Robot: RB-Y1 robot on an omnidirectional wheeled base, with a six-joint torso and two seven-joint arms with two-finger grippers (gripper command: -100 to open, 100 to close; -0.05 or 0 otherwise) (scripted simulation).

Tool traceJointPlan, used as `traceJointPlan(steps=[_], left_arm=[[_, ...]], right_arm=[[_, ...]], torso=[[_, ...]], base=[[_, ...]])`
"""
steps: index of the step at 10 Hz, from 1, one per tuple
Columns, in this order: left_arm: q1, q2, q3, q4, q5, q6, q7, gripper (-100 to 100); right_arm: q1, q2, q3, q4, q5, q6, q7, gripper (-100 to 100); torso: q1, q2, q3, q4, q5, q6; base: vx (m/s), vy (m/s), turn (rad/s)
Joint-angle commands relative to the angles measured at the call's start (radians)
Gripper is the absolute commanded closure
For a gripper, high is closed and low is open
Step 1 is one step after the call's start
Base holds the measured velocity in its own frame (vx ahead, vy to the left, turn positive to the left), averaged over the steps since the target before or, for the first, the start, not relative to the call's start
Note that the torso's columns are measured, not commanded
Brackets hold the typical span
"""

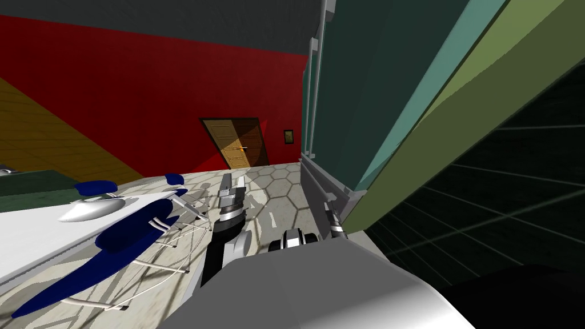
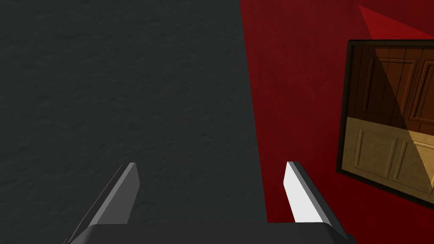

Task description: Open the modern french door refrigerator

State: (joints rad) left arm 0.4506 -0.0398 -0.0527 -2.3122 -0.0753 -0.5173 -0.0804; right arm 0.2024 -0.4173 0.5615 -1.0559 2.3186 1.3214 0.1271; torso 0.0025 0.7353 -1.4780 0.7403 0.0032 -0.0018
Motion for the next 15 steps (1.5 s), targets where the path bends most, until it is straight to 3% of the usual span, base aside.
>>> traceJointPlan(steps=[1,4,5,7,8,9,10,12,13,15], left_arm=[[0.000,0.000,0.000,0.000,0.000,0.000,0.000,0],[0.000,0.000,0.000,0.000,0.000,0.000,0.000,0],[0.000,0.000,0.000,0.000,0.000,0.000,0.000,0],[0.000,0.000,0.000,0.000,0.000,0.000,0.000,0],[0.000,0.000,0.000,0.000,0.000,0.000,0.000,0],[0.000,0.000,0.000,0.000,0.000,0.000,0.000,0],[0.000,0.000,0.000,0.000,0.000,0.000,0.000,0],[0.000,0.000,0.000,0.000,0.000,0.000,0.000,0],[0.000,0.000,0.000,0.000,0.000,0.000,0.000,0],[0.000,0.000,0.000,0.000,0.000,0.000,0.000,0]], right_arm=[[-0.033,-0.031,-0.023,-0.033,-0.033,-0.056,0.005,-100],[-0.027,-0.026,-0.017,-0.023,-0.034,-0.057,0.003,-100],[-0.016,-0.014,-0.012,-0.017,-0.015,-0.026,0.003,100],[-0.015,-0.012,-0.013,-0.020,-0.011,-0.015,0.004,100],[-0.055,0.006,0.010,0.008,-0.059,0.027,0.050,100],[-0.055,0.006,0.010,0.008,-0.083,0.027,0.050,100],[-0.095,0.024,0.034,0.039,-0.114,0.059,0.092,100],[-0.095,0.024,0.034,0.039,-0.157,0.059,0.095,100],[-0.134,0.042,0.057,0.070,-0.193,0.090,0.141,100],[-0.134,0.042,0.057,0.070,-0.231,0.090,0.141,100]], torso=[[-0.001,-0.002,-0.002,0.002,0.002,-0.002],[-0.004,-0.008,-0.005,0.000,0.001,-0.004],[-0.004,-0.006,-0.004,-0.002,-0.002,-0.002],[-0.008,-0.010,-0.004,-0.009,-0.009,-0.003],[-0.009,-0.011,-0.004,-0.010,-0.010,-0.002],[-0.010,-0.011,-0.004,-0.008,-0.010,-0.008],[-0.010,-0.013,-0.005,-0.008,-0.009,-0.006],[-0.007,-0.017,-0.008,-0.009,-0.007,-0.004],[-0.006,-0.018,-0.009,-0.010,-0.007,-0.002],[-0.008,-0.017,-0.008,-0.007,-0.007,-0.007]], base=[[-0.042,0.037,0.006],[-0.010,0.004,-0.003],[0.045,-0.021,-0.016],[0.021,-0.027,-0.016],[-0.088,-0.057,0.281],[-0.116,-0.075,0.295],[-0.145,-0.076,0.316],[-0.062,-0.041,0.153],[-0.075,-0.039,0.253],[-0.064,-0.038,0.151]])
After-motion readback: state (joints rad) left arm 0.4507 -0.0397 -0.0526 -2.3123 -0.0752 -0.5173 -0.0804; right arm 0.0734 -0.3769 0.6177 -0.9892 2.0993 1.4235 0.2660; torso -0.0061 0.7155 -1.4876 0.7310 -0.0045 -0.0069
